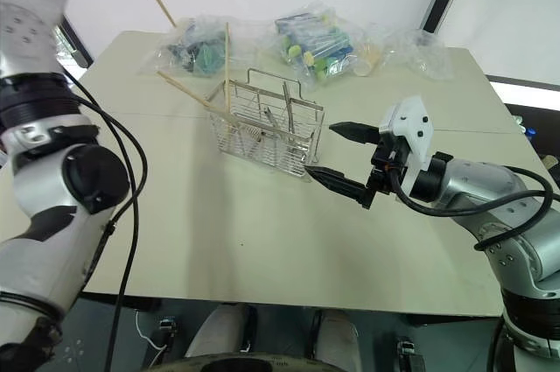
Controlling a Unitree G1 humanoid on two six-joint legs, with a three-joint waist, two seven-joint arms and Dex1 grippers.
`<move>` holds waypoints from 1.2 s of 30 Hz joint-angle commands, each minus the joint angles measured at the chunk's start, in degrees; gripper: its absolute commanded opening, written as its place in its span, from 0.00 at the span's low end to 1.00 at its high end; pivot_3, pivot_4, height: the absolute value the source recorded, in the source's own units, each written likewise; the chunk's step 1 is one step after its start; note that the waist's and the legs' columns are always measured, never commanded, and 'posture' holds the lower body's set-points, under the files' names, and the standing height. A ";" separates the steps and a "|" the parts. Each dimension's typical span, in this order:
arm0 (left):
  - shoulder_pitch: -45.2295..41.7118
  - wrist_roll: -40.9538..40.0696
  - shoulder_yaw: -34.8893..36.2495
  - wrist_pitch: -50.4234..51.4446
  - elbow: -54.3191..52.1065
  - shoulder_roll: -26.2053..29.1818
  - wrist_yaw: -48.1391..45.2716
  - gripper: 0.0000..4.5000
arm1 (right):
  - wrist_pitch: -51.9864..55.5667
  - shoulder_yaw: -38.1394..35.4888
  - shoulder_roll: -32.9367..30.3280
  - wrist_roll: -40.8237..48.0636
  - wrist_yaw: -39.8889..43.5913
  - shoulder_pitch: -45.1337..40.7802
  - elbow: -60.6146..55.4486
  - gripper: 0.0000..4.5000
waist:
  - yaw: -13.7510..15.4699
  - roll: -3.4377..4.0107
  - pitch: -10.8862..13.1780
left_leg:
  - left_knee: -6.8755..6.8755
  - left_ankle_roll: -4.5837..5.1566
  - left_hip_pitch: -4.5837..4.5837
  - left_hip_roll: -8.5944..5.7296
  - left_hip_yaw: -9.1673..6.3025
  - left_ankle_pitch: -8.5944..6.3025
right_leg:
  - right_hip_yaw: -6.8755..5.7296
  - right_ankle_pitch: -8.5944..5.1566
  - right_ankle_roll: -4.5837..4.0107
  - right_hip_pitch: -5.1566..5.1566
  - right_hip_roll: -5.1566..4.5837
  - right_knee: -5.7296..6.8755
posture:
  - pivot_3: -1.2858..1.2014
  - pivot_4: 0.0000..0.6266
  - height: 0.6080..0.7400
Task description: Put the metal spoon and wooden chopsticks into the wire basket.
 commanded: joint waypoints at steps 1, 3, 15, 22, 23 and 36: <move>2.21 0.59 -6.84 -0.86 -5.36 -0.74 -5.35 0.01 | -0.67 -2.56 0.01 0.50 -1.29 0.17 -1.91 1.00 | -0.13 -0.01 0.02 | 0.01 0.01 -0.02 0.00 0.00 0.00 | 0.00 0.00 -0.01 -0.01 0.00 -0.02 | 0.52 0.24 0.19; 4.35 0.88 -9.61 -1.34 -7.27 -1.60 -7.09 0.01 | -0.60 -3.15 -0.02 0.91 -1.70 1.03 -2.50 1.00 | -0.54 -0.01 0.03 | 0.02 0.07 -0.05 0.00 0.01 -0.03 | 0.00 0.01 -0.01 -0.02 0.01 -0.03 | 0.52 0.24 0.19; 8.67 0.49 -15.61 -1.12 -11.58 -4.97 -8.84 0.19 | -0.76 -4.03 0.71 1.47 -4.73 3.16 -4.25 1.00 | -1.26 0.07 0.07 | 0.00 0.27 -0.02 0.00 -0.03 -0.12 | 0.01 0.00 -0.03 -0.01 0.03 -0.03 | 0.52 0.24 0.19; 8.99 -0.90 -14.29 1.31 -12.56 -5.84 -7.25 0.90 | -1.16 -4.12 0.64 1.14 -4.84 3.42 -3.65 1.00 | -1.16 0.07 0.07 | 0.02 0.31 -0.04 -0.04 -0.05 -0.11 | 0.01 0.00 -0.03 -0.01 0.06 -0.04 | 0.52 0.24 0.19; 9.10 -1.17 -14.03 1.75 -12.87 -6.07 -6.63 0.99 | -1.25 -4.04 0.65 0.99 -4.81 3.37 -3.50 1.00 | -1.14 0.07 0.07 | 0.02 0.34 -0.04 -0.05 -0.05 -0.12 | 0.00 -0.01 -0.03 0.01 0.06 -0.06 | 0.52 0.24 0.19; 18.77 0.40 -17.87 6.52 -20.44 26.01 -33.15 0.99 | -4.90 -5.25 -4.12 -4.46 2.91 0.07 6.48 1.00 | -3.34 0.43 0.19 | -0.10 0.38 0.01 -0.01 0.00 -0.15 | 0.02 -0.03 -0.07 -0.11 0.10 0.00 | 0.52 0.24 0.19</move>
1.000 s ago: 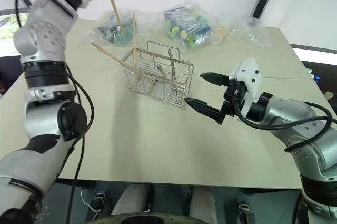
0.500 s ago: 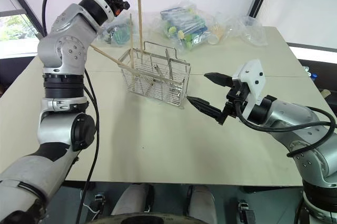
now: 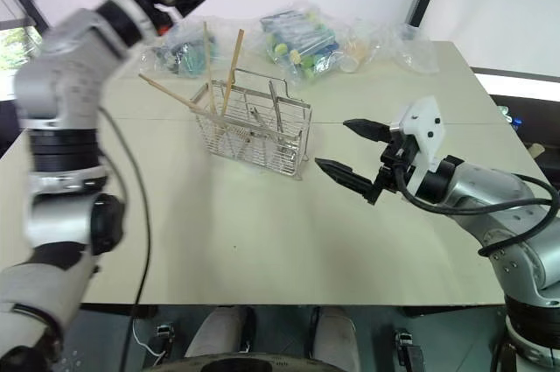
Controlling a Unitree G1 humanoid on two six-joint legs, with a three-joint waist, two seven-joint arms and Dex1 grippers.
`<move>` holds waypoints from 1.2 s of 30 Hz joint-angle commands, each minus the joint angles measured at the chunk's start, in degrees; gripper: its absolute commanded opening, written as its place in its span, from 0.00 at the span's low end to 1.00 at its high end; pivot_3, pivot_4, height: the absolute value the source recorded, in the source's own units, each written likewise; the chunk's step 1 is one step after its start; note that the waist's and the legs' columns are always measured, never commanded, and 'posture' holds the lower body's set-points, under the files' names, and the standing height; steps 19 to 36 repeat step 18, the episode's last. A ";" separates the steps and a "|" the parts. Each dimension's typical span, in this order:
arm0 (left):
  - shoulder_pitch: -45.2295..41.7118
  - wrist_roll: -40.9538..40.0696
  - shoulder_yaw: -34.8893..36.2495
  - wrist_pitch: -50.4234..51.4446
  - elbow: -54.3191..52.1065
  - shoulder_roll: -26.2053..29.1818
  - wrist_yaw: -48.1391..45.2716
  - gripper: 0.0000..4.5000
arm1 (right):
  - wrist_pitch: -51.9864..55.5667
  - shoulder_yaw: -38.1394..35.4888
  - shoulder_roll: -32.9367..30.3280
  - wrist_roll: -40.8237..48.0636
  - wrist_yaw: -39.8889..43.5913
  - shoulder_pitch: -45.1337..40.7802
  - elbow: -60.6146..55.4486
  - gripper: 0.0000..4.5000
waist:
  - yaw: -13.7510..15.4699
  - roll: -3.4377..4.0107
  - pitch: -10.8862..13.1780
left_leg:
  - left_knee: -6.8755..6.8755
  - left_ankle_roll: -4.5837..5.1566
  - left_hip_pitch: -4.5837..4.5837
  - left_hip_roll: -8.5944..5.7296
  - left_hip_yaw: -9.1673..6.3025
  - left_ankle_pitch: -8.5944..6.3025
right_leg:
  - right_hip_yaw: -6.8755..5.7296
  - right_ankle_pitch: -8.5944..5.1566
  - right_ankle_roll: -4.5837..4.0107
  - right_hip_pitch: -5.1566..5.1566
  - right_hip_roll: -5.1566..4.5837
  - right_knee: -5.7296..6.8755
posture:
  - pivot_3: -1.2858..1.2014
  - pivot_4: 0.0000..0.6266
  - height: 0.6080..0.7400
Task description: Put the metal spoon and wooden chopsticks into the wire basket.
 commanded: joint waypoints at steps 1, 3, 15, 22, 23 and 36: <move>3.77 0.08 1.15 -0.94 -2.61 10.20 -11.01 0.99 | -2.87 -1.89 -1.93 -2.16 3.50 -3.09 3.99 1.00 | -0.09 0.00 0.00 | 0.00 0.00 0.00 0.00 -0.01 0.00 | 0.00 0.00 0.00 0.00 0.00 -0.02 | 0.52 0.24 0.19; 7.89 -0.54 3.27 -1.08 -3.79 15.98 -15.09 0.99 | -3.79 -1.13 -2.43 -3.44 5.32 -5.22 7.31 1.00 | 0.08 -0.03 0.02 | 0.04 0.00 -0.02 -0.02 -0.01 0.00 | 0.00 0.00 0.00 0.01 -0.04 -0.03 | 0.52 0.24 0.19; 32.88 -4.63 14.59 -0.73 -19.70 25.75 -24.04 0.99 | -6.81 4.76 -0.73 -8.30 12.04 -12.00 14.77 1.00 | 0.45 0.10 0.15 | 0.10 0.00 -0.12 -0.02 -0.12 -0.01 | 0.01 -0.10 -0.17 -0.09 -0.20 -0.07 | 0.52 0.24 0.19; 34.62 -4.67 15.10 -0.18 -20.91 26.15 -23.17 0.99 | -6.54 4.82 -0.17 -8.26 12.42 -11.75 14.33 1.00 | 0.48 0.14 0.18 | 0.06 0.00 -0.14 0.01 -0.15 -0.01 | 0.01 -0.11 -0.18 -0.09 -0.15 0.00 | 0.52 0.24 0.19; 34.62 -4.67 15.10 -0.18 -20.91 26.15 -23.17 0.99 | -6.54 4.82 -0.17 -8.26 12.42 -11.75 14.33 1.00 | 0.48 0.14 0.18 | 0.06 0.00 -0.14 0.01 -0.15 -0.01 | 0.01 -0.11 -0.18 -0.09 -0.15 0.00 | 0.52 0.24 0.19; 34.62 -4.67 15.10 -0.18 -20.91 26.15 -23.17 0.99 | -6.54 4.82 -0.17 -8.26 12.42 -11.75 14.33 1.00 | 0.48 0.14 0.18 | 0.06 0.00 -0.14 0.01 -0.15 -0.01 | 0.01 -0.11 -0.18 -0.09 -0.15 0.00 | 0.52 0.24 0.19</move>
